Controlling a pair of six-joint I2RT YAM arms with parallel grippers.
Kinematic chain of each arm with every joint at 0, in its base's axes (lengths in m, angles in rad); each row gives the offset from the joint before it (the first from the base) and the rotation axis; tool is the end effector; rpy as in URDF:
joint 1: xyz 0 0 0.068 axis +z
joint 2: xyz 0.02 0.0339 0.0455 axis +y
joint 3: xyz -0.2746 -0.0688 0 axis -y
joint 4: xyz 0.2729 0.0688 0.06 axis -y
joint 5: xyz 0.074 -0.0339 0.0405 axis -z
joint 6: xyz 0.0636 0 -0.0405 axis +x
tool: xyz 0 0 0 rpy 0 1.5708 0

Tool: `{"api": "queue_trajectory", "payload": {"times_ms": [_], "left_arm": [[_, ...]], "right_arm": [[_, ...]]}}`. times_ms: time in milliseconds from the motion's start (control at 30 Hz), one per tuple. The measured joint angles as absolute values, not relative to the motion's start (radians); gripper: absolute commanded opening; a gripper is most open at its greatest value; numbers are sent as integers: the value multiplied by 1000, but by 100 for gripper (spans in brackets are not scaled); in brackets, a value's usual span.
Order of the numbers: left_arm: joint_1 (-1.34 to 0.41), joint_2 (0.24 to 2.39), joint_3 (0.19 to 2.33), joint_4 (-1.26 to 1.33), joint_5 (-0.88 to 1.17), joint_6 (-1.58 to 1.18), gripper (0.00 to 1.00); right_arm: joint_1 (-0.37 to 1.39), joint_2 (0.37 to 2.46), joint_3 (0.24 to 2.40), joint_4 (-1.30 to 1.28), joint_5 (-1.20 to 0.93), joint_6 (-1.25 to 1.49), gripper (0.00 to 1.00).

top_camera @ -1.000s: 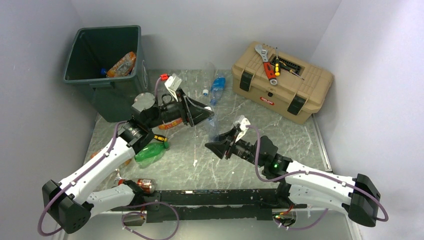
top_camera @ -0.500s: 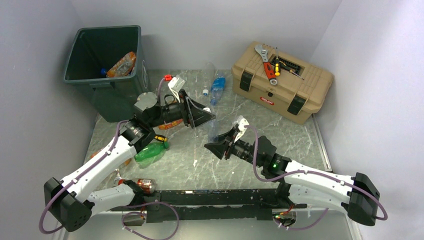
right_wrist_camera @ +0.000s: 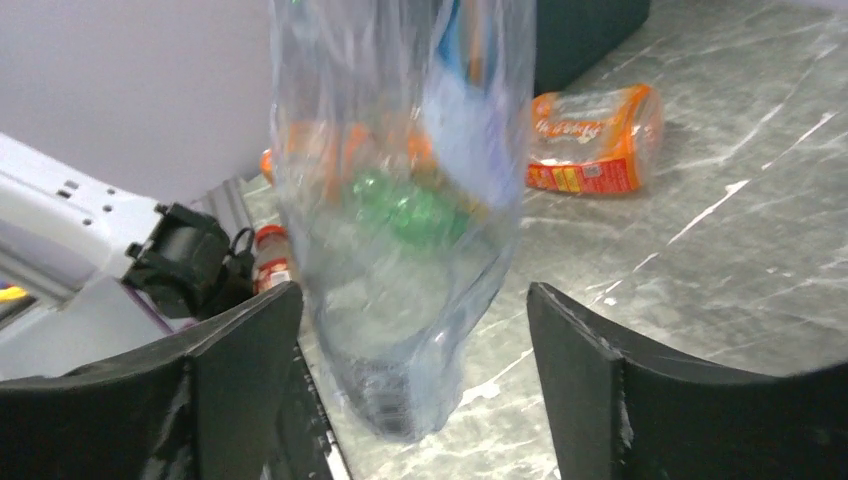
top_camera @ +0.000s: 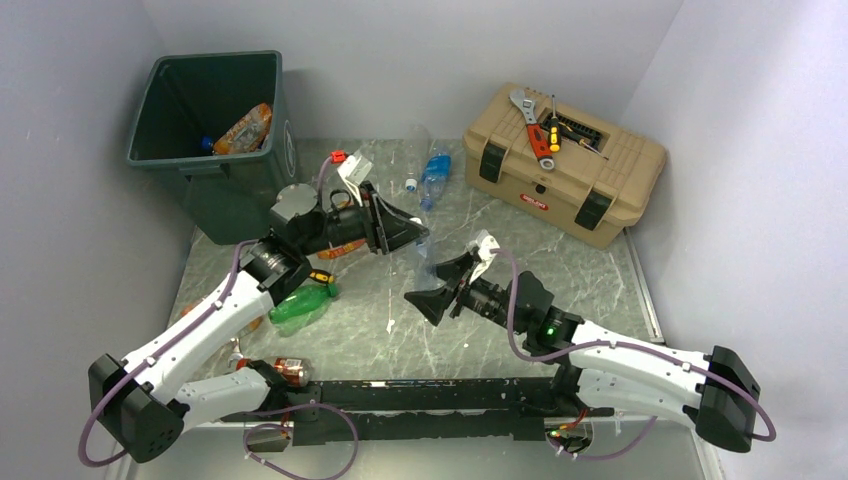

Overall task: Put the plastic bottles in the bin
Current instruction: Pick up the plastic bottle at the center of the board, then place the plastic bottle in the trash bin.

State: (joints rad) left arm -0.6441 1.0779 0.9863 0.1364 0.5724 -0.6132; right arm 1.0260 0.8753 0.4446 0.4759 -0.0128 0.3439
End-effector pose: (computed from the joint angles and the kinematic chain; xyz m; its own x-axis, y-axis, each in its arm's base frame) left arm 0.2149 -0.2045 0.3959 -0.5102 -0.2218 -0.8310 0.7873 0.2685 -0.5551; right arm 0.1312 0.2181 0.2711 -0.2685 0.2074 -0.9407 -0.8192 0.4645 0.3363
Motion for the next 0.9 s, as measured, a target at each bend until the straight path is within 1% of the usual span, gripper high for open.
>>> {"api": "queue_trajectory", "payload": {"times_ms": [100,167,300,500,667,767,900], "left_arm": [[-651,1077,1006,61,551,-585,0],[-653,1077,1061,-35,508,-537,0],[-648,1080,1273,-207,383,-405,0],[-595,1141,1628,-284,133,-173,0],[-418,1230,1777,-256,18,-67,0],[-316,1284,1784,-173,-41,-13,0],[-182,1360,1729,33,-85,24,0]], "right_arm": [[1025,867,474,424,-6,348,100],[1024,840,501,374,-5,348,100],[1024,730,570,229,-4,342,100],[1024,559,599,97,22,340,100],[1023,468,548,48,95,363,100],[1022,452,495,34,116,387,100],[1022,450,422,21,126,423,100]]}}
